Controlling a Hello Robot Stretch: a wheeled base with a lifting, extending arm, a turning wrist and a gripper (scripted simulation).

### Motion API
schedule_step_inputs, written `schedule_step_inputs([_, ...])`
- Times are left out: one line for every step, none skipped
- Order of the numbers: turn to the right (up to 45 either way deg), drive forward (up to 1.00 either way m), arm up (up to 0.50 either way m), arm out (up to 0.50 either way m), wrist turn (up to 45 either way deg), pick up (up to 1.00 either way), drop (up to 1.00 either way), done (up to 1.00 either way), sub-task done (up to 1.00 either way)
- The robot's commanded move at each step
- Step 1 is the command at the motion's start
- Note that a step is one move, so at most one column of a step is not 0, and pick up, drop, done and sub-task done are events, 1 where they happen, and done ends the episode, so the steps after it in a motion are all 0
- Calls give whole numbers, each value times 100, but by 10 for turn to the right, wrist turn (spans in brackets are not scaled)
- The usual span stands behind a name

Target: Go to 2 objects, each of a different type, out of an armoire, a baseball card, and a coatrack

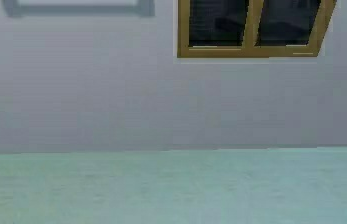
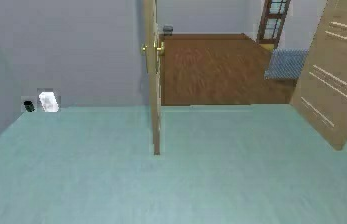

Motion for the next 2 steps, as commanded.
schedule_step_inputs([450, 0, 0, 0, 0, 0, 0, 0, 0])
schedule_step_inputs([450, 0, 0, 0, 0, 0, 0, 0, 0])
